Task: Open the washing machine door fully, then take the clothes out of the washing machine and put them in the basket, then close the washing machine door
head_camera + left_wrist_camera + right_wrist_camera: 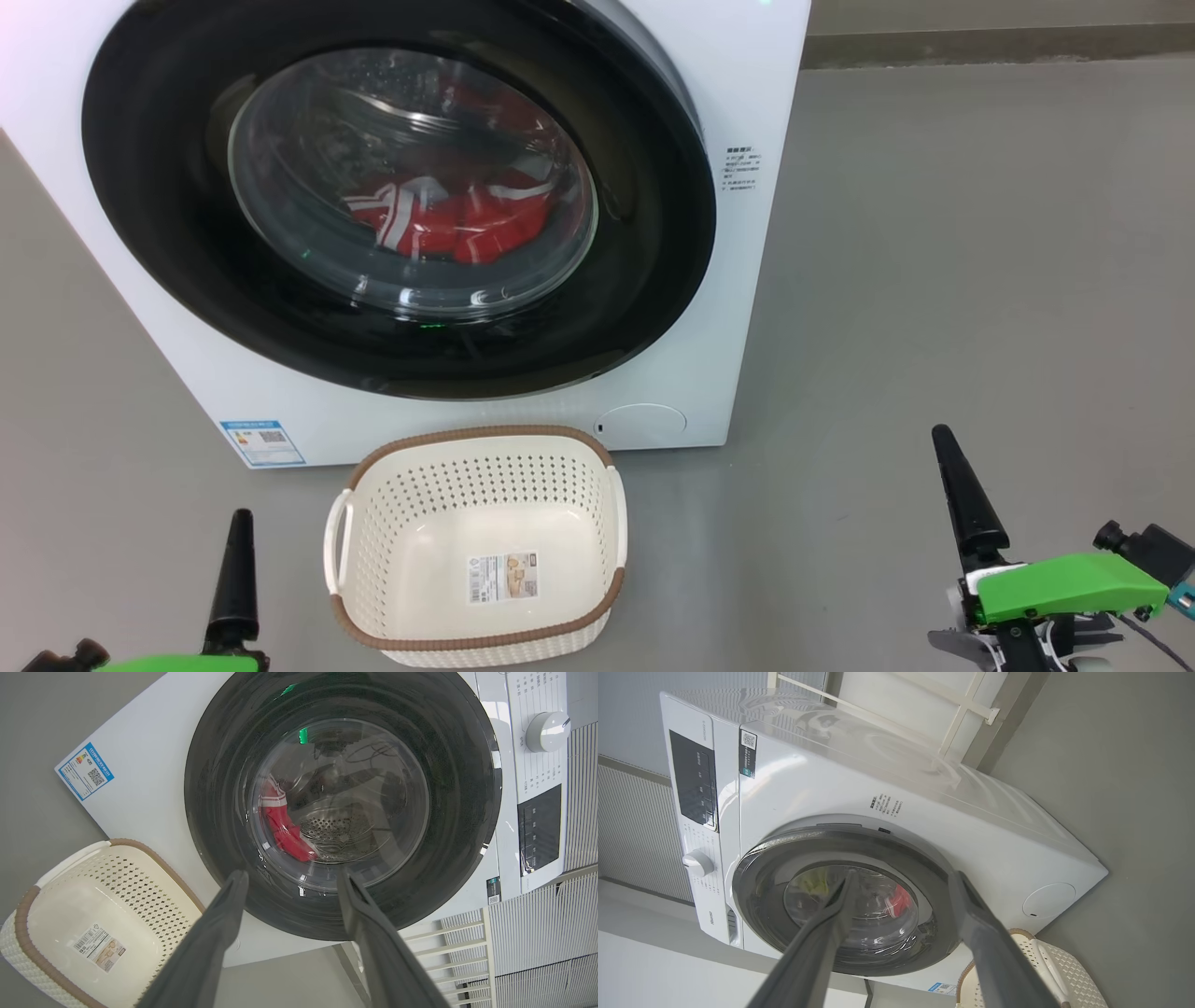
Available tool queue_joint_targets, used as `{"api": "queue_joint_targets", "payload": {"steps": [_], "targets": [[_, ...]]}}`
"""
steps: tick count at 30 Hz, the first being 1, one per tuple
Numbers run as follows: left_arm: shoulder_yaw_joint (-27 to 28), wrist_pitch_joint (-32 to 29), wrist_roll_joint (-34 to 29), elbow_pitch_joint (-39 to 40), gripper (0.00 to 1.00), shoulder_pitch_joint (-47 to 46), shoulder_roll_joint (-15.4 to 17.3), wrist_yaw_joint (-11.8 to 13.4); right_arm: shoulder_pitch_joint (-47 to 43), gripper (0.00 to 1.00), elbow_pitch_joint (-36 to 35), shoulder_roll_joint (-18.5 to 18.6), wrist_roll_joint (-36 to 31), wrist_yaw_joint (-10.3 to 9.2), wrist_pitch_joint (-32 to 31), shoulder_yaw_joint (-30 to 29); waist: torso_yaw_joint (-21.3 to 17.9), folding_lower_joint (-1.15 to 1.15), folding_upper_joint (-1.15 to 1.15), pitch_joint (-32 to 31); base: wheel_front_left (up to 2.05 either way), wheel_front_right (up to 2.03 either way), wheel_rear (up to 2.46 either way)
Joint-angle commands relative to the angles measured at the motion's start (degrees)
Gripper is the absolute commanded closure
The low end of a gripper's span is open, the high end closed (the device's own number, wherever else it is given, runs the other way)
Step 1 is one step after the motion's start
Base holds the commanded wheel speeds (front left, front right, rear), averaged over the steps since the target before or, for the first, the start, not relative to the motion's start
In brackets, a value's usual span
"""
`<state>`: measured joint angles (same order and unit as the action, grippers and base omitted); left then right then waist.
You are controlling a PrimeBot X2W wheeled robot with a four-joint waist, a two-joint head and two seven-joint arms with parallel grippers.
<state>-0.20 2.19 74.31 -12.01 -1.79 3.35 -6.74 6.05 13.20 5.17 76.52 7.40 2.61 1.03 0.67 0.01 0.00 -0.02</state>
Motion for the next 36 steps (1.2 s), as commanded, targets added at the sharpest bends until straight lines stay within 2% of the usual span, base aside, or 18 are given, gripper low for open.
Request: {"api": "queue_joint_targets", "payload": {"steps": [1, 22, 36], "targets": [[0.9, 0.9, -1.6, 1.9, 0.00, -2.5, 0.7, -0.3, 3.0, 0.00, -2.0, 0.8, -2.0, 0.04, 0.6, 1.0, 0.0, 0.00, 0.00, 0.0, 0.00, 0.00, 0.00], [2.1, 4.3, -25.4, 3.4, 0.00, -2.9, 0.2, -0.4, 4.6, 0.00, -2.0, 2.4, -23.3, 0.05, 4.0, 4.4, 0.5, 0.00, 0.00, 0.2, 0.00, 0.00, 0.00], [0.3, 6.6, -41.3, 2.6, 0.00, -2.6, 0.6, -0.1, 5.6, 0.00, -1.2, 2.3, -38.9, 0.06, 6.3, 5.6, 0.9, 0.00, 0.00, 0.2, 0.00, 0.00, 0.00]]}}
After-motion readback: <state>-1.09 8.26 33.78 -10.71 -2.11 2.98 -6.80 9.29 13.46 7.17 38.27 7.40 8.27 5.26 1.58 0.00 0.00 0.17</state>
